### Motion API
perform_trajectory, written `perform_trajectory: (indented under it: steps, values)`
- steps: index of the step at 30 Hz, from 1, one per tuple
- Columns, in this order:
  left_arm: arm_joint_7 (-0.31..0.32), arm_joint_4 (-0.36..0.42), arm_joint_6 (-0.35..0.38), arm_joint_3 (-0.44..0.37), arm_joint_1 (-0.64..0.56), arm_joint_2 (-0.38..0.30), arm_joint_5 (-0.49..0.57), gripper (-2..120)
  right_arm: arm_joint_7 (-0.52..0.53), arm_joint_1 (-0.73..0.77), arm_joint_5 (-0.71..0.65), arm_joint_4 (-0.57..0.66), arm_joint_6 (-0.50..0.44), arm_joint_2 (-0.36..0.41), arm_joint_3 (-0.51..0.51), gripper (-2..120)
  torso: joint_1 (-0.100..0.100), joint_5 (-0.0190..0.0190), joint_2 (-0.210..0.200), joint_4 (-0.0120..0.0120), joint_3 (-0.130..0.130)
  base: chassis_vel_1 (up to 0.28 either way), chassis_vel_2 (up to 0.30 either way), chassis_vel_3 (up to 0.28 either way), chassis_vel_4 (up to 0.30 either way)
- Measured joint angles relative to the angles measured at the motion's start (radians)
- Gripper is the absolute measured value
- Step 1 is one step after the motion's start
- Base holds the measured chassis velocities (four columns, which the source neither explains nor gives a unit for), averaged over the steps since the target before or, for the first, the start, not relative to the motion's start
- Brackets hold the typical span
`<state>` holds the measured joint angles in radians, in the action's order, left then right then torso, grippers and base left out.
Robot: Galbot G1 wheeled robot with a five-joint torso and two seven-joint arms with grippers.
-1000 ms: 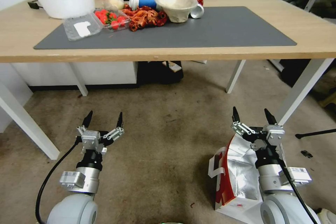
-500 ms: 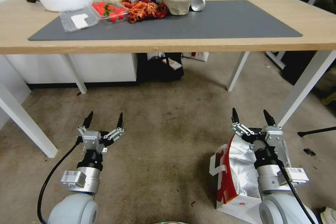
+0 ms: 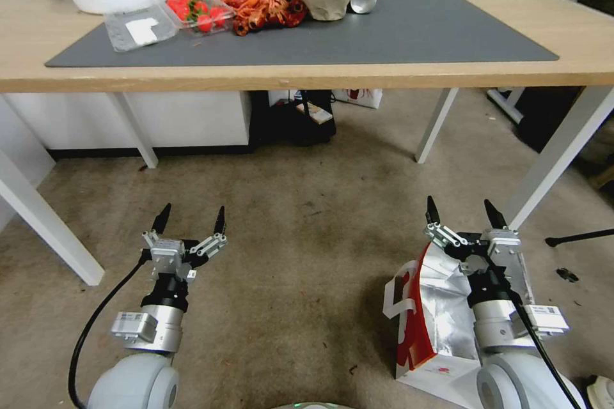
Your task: Pick up the food delivery bag from the floor and place it on the table.
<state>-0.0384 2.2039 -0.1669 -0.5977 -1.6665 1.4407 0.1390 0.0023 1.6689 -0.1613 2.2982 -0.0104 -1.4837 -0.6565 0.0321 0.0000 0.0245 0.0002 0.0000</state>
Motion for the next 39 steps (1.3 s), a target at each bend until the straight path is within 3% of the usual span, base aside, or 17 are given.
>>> perform_trajectory:
  steps: [5, 17, 29, 39]
  values:
    - [0.005, -0.012, -0.049, -0.002, 0.005, -0.018, 0.004, 100, -0.024, 0.010, 0.014, -0.011, -0.005, 0.016, -0.065, 100, 0.000, 0.0000, 0.002, 0.0000, 0.000, 0.000, 0.000, 0.000, 0.000]
    - [0.003, -0.033, -0.037, 0.006, 0.024, -0.033, 0.006, 100, -0.117, 0.003, 0.028, -0.149, -0.041, 0.057, -0.303, 100, 0.001, 0.0001, 0.005, -0.0002, 0.000, 0.000, 0.000, 0.000, 0.000]
    - [-0.008, -0.095, -0.046, 0.013, 0.038, -0.032, 0.010, 97, -0.227, -0.017, 0.071, -0.267, -0.099, 0.082, -0.393, 100, 0.001, 0.0002, 0.007, -0.0001, 0.000, 0.000, 0.000, 0.000, 0.000]
    - [-0.013, -0.098, -0.053, 0.009, 0.024, -0.029, 0.007, 97, -0.264, -0.059, 0.083, -0.360, -0.103, 0.107, -0.422, 100, 0.002, 0.0000, 0.007, 0.0000, 0.000, 0.000, 0.000, 0.000, 0.000]
